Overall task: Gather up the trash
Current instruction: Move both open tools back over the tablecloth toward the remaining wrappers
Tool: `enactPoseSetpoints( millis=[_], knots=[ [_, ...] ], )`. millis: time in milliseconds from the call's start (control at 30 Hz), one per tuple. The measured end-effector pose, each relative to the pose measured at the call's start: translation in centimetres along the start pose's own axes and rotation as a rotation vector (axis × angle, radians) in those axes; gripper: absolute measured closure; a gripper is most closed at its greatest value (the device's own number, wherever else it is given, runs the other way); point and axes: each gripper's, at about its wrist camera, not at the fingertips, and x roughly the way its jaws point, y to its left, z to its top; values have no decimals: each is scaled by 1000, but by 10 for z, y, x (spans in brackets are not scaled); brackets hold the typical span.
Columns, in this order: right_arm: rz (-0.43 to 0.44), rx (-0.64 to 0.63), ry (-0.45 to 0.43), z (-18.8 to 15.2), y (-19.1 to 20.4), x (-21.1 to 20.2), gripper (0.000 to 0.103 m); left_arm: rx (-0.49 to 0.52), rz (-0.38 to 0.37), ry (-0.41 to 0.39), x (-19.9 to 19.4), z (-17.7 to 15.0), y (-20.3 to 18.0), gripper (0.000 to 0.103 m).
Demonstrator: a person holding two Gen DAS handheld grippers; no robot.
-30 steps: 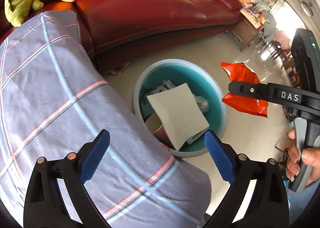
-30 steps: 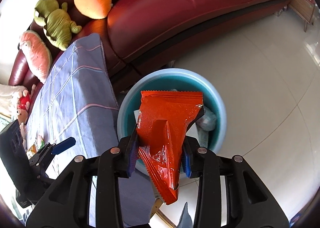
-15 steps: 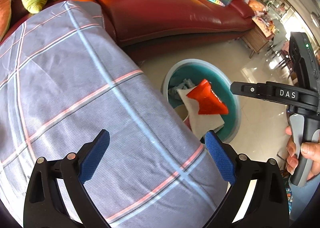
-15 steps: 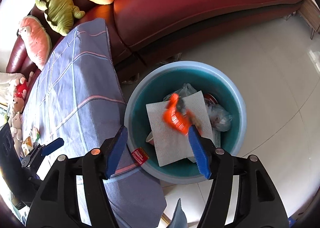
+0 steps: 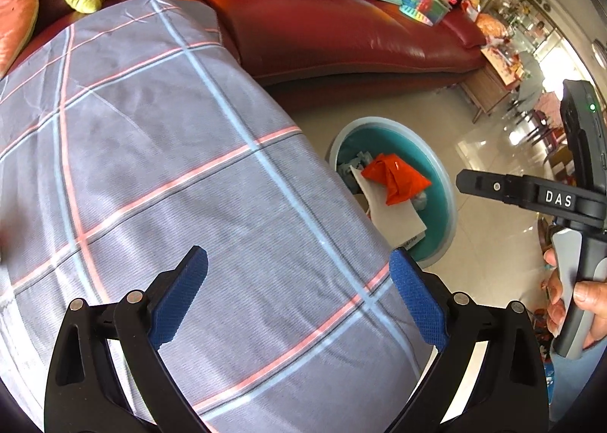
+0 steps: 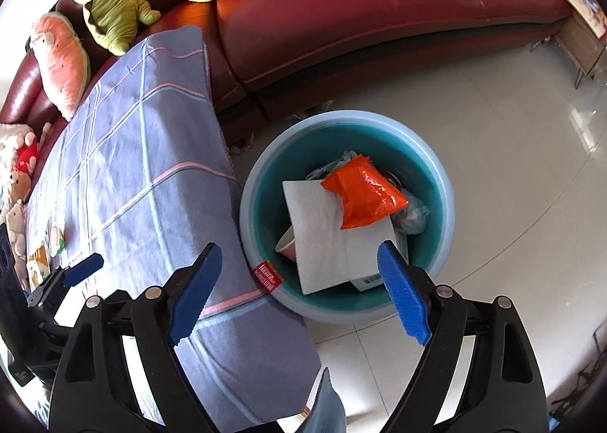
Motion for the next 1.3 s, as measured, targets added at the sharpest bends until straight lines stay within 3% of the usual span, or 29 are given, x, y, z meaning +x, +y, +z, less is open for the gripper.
enactPoseSetpoints(
  millis=[700, 1000, 1300],
  knots=[
    [10, -147, -9, -32, 119, -16, 22, -137, 25, -118, -82, -50, 95, 4],
    [33, -261, 32, -52, 202, -3, 22, -252, 87, -173, -123, -85, 176, 4],
    [44, -393, 73, -65, 292, 18, 22, -411, 183, -221, -171, -126, 283, 4]
  ],
)
